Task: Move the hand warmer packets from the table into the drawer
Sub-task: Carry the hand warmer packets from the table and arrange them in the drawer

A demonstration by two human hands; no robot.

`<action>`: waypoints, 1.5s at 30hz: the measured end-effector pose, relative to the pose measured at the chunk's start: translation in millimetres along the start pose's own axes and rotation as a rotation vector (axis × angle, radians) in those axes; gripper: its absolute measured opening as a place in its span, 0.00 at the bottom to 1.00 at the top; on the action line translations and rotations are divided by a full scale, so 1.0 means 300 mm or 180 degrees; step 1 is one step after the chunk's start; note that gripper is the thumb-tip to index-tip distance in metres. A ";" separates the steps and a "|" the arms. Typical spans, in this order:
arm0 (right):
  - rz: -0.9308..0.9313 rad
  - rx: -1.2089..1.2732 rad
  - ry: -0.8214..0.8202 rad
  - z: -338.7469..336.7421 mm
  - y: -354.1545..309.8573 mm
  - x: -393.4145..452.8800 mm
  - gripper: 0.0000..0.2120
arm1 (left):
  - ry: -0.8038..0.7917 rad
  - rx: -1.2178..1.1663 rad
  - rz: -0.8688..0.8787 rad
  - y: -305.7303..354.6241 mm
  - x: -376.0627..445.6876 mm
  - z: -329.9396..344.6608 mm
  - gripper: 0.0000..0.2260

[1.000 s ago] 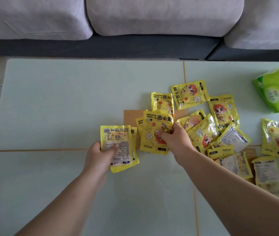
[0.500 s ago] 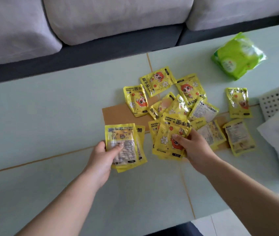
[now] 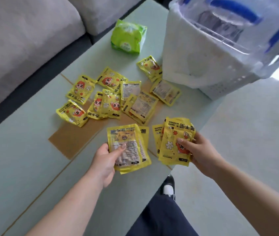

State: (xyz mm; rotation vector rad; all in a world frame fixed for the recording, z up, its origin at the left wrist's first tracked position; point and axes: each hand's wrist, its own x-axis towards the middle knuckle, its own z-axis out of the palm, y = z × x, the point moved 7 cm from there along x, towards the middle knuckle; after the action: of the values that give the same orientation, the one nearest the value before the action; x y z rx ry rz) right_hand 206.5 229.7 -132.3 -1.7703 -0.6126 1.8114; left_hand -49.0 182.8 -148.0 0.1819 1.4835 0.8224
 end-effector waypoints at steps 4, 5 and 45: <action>-0.0116 0.0417 0.0260 -0.181 0.054 -0.092 0.14 | -0.0404 0.0364 -0.0035 -0.048 -0.015 0.185 0.07; -0.0154 0.0487 0.0320 -0.214 0.068 -0.112 0.13 | -0.0478 0.0410 -0.0050 -0.065 -0.016 0.216 0.07; -0.0203 0.4310 0.3691 -1.579 2.115 -1.923 0.08 | -0.3184 0.4249 -0.0999 -2.212 -1.418 1.384 0.13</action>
State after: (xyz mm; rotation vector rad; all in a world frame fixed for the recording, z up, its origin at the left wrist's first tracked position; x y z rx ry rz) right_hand 643.7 -647.2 -126.1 -1.3165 0.8270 0.4837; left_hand 632.0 -391.4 -138.5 1.1263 0.8100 -0.6025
